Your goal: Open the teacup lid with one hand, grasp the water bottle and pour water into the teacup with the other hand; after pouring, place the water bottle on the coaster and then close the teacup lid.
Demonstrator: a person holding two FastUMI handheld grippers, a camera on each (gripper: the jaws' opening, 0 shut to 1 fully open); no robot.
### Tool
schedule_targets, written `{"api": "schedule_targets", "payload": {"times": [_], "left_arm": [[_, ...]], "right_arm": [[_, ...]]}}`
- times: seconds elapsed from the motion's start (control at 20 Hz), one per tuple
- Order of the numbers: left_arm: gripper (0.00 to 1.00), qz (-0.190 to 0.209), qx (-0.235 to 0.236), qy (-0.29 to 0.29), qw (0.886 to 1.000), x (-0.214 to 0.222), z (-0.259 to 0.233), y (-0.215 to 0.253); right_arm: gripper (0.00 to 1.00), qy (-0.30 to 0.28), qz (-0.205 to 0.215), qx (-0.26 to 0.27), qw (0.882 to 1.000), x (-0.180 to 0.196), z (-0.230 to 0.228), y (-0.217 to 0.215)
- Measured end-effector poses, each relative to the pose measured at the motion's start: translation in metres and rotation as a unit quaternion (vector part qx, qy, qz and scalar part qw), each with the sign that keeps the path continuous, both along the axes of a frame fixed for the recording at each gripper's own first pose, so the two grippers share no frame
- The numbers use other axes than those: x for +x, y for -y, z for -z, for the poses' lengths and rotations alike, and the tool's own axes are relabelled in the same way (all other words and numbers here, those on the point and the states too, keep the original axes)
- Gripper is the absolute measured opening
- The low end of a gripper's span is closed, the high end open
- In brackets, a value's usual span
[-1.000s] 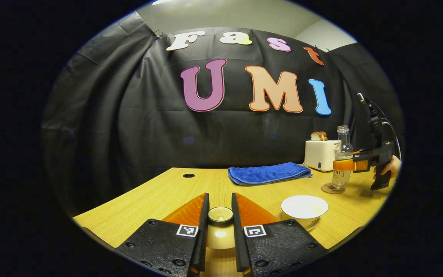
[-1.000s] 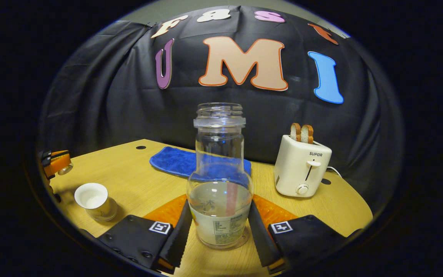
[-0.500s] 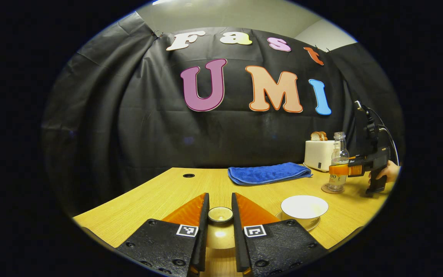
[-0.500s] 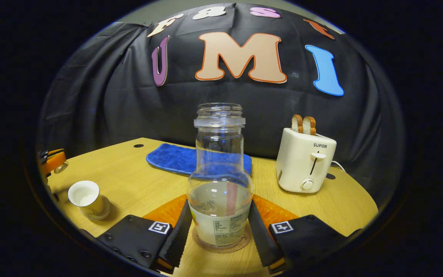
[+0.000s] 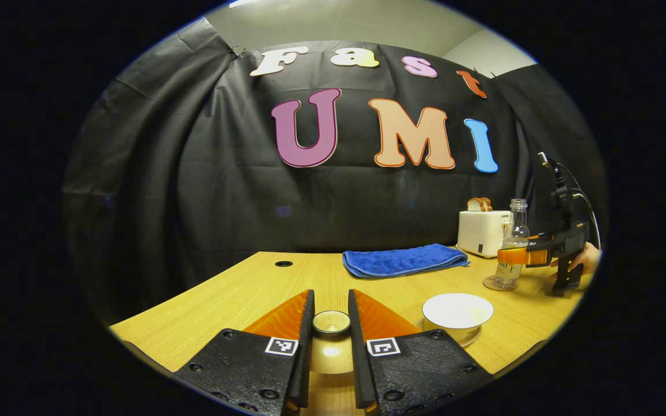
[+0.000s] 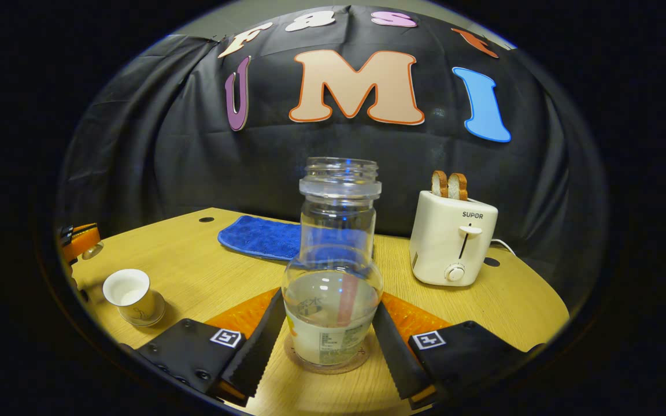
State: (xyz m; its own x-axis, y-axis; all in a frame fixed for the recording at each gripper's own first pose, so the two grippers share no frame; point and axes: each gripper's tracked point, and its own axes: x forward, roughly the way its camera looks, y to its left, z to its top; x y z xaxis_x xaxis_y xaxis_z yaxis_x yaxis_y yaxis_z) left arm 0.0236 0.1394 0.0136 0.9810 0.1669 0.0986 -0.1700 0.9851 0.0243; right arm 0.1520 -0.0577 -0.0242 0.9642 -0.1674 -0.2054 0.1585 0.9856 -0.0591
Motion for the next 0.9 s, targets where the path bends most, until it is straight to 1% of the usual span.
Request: {"api": "schedule_targets", "payload": {"times": [0.05,0.2,0.55,0.75,0.8,0.9], "left_arm": [[0.29,0.0,0.0,0.0,1.0,-0.001,0.0,0.0],[0.29,0.0,0.0,0.0,1.0,0.001,0.0,0.0],[0.29,0.011,0.001,-0.002,1.0,0.011,0.001,0.01],[0.28,0.029,0.003,-0.002,1.0,0.022,0.0,0.024],[0.29,0.036,0.003,-0.004,0.999,0.026,0.001,0.03],[0.29,0.047,0.004,-0.003,0.999,0.032,0.001,0.036]], "right_arm": [[0.9,0.003,0.002,0.004,1.0,-0.003,-0.002,0.003],[0.9,0.015,0.002,0.02,1.0,-0.016,-0.004,0.004],[0.9,0.026,-0.008,0.01,1.0,-0.046,-0.001,0.001],[0.91,0.034,-0.01,0.013,0.999,-0.061,0.001,-0.001],[0.95,0.035,-0.011,0.014,0.999,-0.065,0.003,0.0],[0.91,0.044,-0.011,0.025,0.999,-0.072,-0.001,0.001]]}}
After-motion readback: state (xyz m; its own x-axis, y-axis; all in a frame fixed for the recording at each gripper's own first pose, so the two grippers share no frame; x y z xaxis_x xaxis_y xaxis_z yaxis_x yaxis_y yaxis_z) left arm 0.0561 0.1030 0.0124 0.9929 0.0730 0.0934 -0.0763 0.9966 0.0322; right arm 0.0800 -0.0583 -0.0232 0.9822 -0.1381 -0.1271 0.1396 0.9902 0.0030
